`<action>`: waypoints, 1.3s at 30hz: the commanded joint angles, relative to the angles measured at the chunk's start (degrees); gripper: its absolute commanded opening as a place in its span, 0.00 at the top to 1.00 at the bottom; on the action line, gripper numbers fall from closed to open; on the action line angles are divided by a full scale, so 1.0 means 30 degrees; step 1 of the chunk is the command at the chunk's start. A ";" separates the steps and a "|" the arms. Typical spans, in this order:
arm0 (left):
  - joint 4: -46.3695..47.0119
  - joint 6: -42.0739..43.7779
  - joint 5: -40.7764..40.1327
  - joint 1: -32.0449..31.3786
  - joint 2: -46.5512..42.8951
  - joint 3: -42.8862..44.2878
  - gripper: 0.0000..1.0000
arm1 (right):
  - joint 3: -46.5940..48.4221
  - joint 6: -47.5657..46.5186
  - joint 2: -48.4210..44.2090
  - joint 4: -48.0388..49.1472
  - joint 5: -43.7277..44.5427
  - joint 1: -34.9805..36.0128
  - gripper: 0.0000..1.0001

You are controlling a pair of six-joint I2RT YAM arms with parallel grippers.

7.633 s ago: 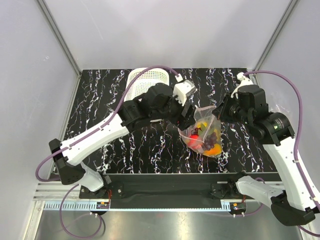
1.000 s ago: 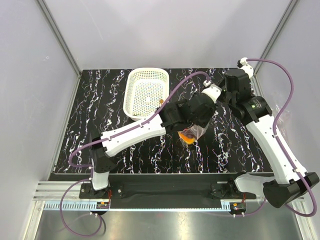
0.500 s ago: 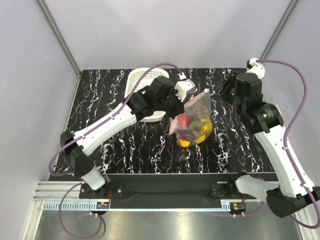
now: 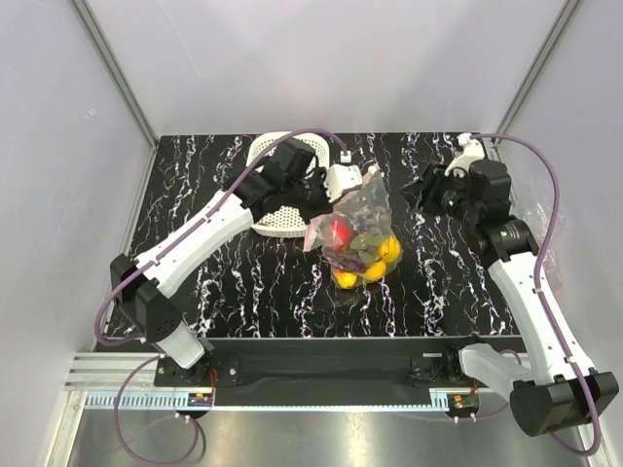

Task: Place the food in the zip-top bag and seal the zipper
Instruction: Adjust the zipper on the food storage bag.

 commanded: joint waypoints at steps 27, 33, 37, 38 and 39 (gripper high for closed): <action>0.3193 0.4586 0.2893 0.1539 -0.2836 -0.2964 1.00 | -0.5852 -0.4014 0.0244 1.3526 -1.3998 -0.0744 0.70; 0.3602 0.3855 0.3449 0.1568 -0.3156 -0.2905 0.95 | -0.5940 -0.3429 -0.0078 1.3496 -1.3471 -0.0744 1.00; 0.4626 0.1755 0.3363 0.1539 -0.3625 -0.2759 0.27 | -0.6262 -0.2958 -0.0693 1.3643 -1.2683 -0.0744 1.00; 0.4716 0.1541 0.3594 0.1539 -0.3714 -0.2729 0.19 | -0.6379 -0.2900 -0.0897 1.3643 -1.2418 -0.0744 1.00; 0.5123 0.1365 0.3828 0.1539 -0.4034 -0.2729 0.16 | -0.6670 -0.2784 -0.1335 1.3672 -1.2125 -0.0744 1.00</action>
